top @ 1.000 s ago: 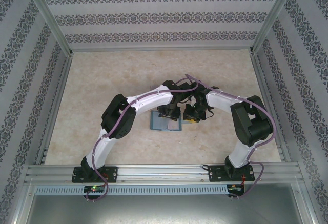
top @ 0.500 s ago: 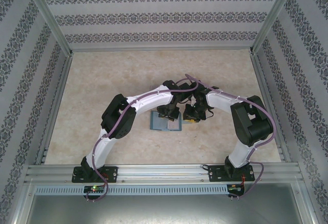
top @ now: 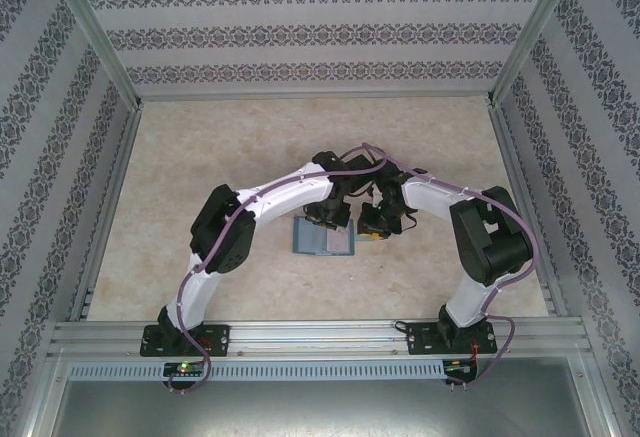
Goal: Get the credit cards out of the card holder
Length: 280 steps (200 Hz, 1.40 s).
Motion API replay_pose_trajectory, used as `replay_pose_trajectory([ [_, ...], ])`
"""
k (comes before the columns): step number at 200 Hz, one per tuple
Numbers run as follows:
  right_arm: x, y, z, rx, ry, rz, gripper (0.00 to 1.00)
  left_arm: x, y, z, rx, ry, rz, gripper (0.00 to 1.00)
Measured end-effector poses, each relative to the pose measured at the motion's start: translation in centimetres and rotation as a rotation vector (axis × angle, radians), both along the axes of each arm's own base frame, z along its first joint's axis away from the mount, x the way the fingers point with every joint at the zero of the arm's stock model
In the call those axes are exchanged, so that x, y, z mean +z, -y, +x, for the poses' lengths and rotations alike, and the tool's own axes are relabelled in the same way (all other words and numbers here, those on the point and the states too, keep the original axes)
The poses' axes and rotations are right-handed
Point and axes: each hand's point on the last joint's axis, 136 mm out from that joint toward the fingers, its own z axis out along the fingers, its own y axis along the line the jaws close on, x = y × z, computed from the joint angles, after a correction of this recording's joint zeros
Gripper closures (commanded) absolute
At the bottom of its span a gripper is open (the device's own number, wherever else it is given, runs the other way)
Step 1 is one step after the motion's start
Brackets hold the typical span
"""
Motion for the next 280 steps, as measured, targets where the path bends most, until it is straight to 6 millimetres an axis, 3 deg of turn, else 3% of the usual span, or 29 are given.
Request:
replay_pose_trajectory([
  [146,0.0,0.0,0.0,0.0,-0.002,-0.002,0.75,0.9,-0.1,-0.2,0.074,0.036,-0.13,0.95],
  [209,0.0,0.0,0.0,0.001,-0.008,-0.006,0.75,-0.5,-2.4,-0.1,0.145,0.03,-0.136,0.95],
  [280,0.0,-0.1,-0.1,0.005,-0.018,-0.013,0.75,-0.1,-4.4,0.3,0.224,0.038,-0.204,0.95],
])
